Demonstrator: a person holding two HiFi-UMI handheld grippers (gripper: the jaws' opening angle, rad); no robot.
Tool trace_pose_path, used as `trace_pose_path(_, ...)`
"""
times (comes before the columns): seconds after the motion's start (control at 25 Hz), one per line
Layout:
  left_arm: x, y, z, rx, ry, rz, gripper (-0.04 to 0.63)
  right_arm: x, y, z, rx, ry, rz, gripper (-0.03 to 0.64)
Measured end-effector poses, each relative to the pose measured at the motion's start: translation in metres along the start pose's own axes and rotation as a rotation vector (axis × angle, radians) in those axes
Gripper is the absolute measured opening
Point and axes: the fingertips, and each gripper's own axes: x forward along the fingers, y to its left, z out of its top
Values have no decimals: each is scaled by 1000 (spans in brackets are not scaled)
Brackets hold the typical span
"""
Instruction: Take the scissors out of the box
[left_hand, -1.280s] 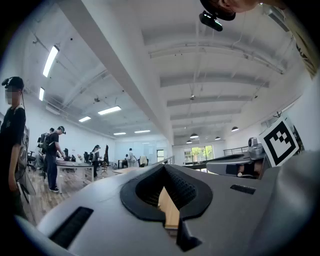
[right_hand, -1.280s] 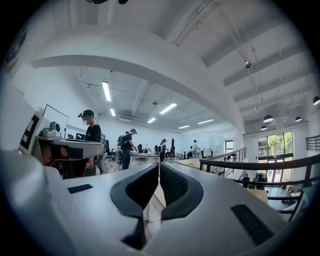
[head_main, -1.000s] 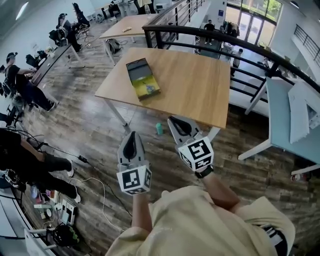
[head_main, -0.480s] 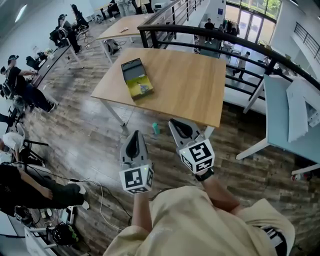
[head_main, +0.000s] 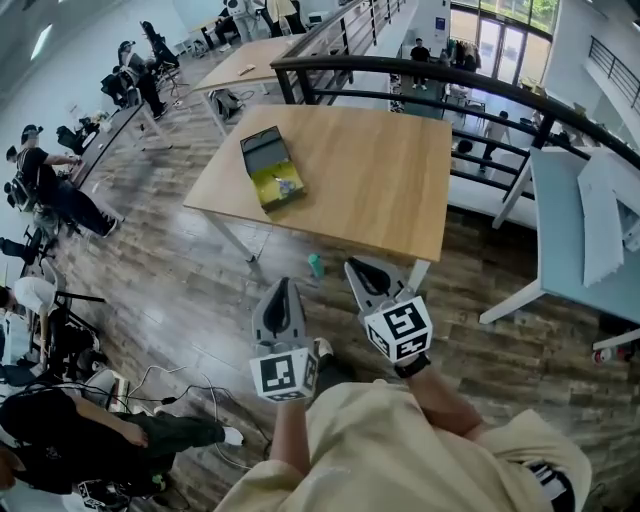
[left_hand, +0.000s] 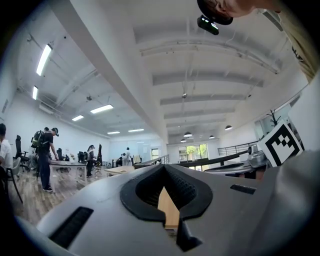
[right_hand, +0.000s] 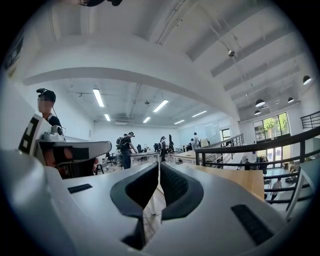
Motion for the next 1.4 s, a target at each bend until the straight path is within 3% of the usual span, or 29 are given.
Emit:
trace_pose_path(0.36, 41, 38, -13, -29, 13, 24, 9, 57, 1, 1, -13, 21, 36, 17)
trace_pose_path(0.68, 105, 113, -22, -63, -4, 51, 9, 154, -1, 10, -50, 31, 70, 17)
trace_pose_path(1.12, 207, 227, -29, -95, -17, 21, 9, 303, -9, 24, -77, 35, 35, 17)
trace_pose_path(1.4, 241, 262, -58, -134, 9, -16, 9, 357, -14, 3, -62, 73, 18, 17)
